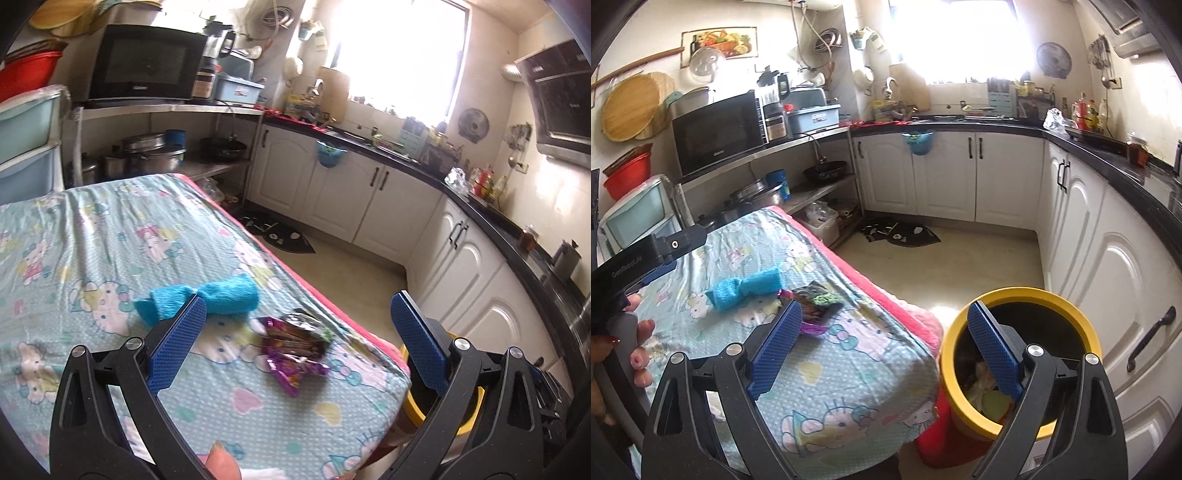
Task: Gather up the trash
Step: 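Move both open tools back over the blue towel and wrappers on the bed, then grasp the purple candy wrapper with the right tool while the left tool grasps the blue towel, then carry the purple wrapper and blue towel with both tools over the yellow bin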
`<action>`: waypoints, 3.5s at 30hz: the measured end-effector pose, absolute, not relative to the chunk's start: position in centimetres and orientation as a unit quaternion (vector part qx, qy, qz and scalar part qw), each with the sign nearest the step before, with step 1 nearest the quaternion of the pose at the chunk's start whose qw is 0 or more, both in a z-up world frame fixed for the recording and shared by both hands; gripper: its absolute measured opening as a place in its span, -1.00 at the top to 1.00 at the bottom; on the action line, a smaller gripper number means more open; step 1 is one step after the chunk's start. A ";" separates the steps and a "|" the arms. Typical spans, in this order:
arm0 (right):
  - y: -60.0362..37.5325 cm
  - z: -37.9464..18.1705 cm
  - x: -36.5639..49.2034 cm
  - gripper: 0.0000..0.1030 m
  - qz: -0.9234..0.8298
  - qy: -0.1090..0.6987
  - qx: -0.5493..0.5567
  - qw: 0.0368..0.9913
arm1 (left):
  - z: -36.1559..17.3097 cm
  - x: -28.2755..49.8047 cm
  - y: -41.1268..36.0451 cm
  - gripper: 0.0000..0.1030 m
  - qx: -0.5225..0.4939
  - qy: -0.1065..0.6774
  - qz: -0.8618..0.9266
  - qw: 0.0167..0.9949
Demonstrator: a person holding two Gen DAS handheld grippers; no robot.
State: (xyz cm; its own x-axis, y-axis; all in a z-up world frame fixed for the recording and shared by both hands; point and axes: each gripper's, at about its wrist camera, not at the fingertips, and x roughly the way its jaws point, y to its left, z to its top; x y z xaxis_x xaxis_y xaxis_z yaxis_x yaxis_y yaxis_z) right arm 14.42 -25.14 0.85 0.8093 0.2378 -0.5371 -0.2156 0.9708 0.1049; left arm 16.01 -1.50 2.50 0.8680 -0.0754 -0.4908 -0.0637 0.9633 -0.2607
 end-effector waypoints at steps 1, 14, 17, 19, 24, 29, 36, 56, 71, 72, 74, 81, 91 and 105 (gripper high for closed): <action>-24.9 0.8 14.4 -0.72 0.122 0.285 0.018 0.951 | 2.5 16.0 -0.9 -0.79 -0.139 0.257 0.002 0.957; -21.0 0.0 16.0 -0.72 0.166 0.299 0.000 0.940 | 1.3 16.4 4.7 -0.79 -0.155 0.266 0.059 0.950; -20.0 -0.9 16.9 -0.72 0.181 0.312 -0.011 0.933 | 0.7 16.9 5.9 -0.79 -0.159 0.275 0.072 0.946; -19.3 -1.6 17.4 -0.72 0.189 0.320 -0.022 0.928 | 0.0 17.3 6.7 -0.79 -0.164 0.284 0.077 0.942; -17.7 -3.4 18.8 -0.72 0.203 0.344 -0.045 0.916 | -1.7 18.6 8.3 -0.79 -0.171 0.305 0.089 0.933; -16.1 -5.4 20.5 -0.70 0.220 0.364 -0.062 0.903 | -3.4 20.4 9.8 -0.79 -0.179 0.334 0.089 0.921; -14.0 -7.7 22.6 -0.50 0.242 0.384 -0.087 0.887 | -6.1 23.6 11.8 -0.79 -0.218 0.380 0.071 0.896; -12.2 -9.0 21.8 0.76 0.321 0.411 -0.089 0.849 | -9.3 26.3 12.4 0.80 -0.280 0.422 0.030 0.862; -13.4 -7.9 19.3 0.77 0.319 0.405 -0.034 0.856 | -6.2 21.8 10.6 0.94 -0.241 0.378 0.005 0.894; -13.7 -7.6 19.1 0.77 0.318 0.401 -0.032 0.858 | -5.8 21.6 10.4 0.94 -0.237 0.374 0.005 0.897; -14.0 -7.3 18.9 0.77 0.317 0.397 -0.027 0.861 | -4.4 21.0 9.8 0.94 -0.223 0.359 0.002 0.906; -15.7 -5.6 18.1 0.77 0.310 0.375 -0.013 0.874 | -1.4 19.7 7.2 0.94 -0.198 0.332 -0.020 0.922; -19.5 -3.7 17.1 0.77 0.286 0.352 0.012 0.891 | 0.8 18.2 3.2 0.94 -0.172 0.310 -0.053 0.934; -25.2 -1.9 16.0 0.77 0.238 0.326 0.043 0.914 | 2.6 17.9 -2.3 0.94 -0.143 0.293 -0.104 0.940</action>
